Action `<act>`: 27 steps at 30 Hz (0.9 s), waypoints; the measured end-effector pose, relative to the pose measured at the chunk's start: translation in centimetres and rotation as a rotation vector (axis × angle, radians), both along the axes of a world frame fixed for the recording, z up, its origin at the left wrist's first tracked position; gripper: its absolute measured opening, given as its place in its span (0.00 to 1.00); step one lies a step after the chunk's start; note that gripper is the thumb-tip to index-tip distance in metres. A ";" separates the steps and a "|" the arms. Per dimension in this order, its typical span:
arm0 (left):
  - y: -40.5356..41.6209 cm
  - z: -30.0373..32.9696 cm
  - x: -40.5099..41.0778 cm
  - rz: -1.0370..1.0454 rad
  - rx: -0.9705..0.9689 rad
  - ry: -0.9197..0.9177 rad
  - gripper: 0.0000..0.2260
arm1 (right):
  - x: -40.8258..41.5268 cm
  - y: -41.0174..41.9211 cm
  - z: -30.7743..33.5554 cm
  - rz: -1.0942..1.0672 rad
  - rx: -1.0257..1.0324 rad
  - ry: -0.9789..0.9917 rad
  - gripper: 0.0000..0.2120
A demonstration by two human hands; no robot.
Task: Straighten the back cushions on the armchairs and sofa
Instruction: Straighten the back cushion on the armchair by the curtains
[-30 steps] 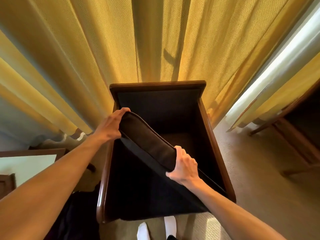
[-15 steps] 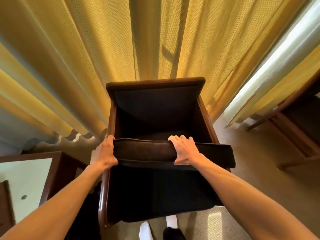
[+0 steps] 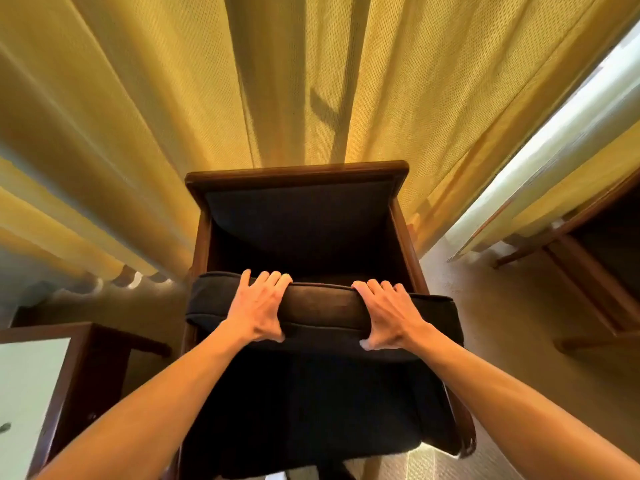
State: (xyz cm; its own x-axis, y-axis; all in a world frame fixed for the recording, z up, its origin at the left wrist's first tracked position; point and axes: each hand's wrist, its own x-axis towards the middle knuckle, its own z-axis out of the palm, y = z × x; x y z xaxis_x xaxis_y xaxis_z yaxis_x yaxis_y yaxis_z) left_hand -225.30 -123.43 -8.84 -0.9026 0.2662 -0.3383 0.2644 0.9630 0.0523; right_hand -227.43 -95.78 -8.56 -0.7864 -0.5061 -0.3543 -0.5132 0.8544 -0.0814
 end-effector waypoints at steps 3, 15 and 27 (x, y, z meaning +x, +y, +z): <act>-1.1 1.0 -2.7 -0.014 0.021 0.028 0.44 | -3.7 -0.9 1.2 0.018 -0.020 -0.036 0.46; -3.5 1.3 -9.7 0.161 0.059 0.167 0.39 | -14.1 -4.4 1.4 0.105 -0.025 0.145 0.47; -3.7 -3.8 -10.1 0.178 -0.006 0.196 0.44 | -14.7 -3.8 -4.1 0.054 -0.089 0.148 0.50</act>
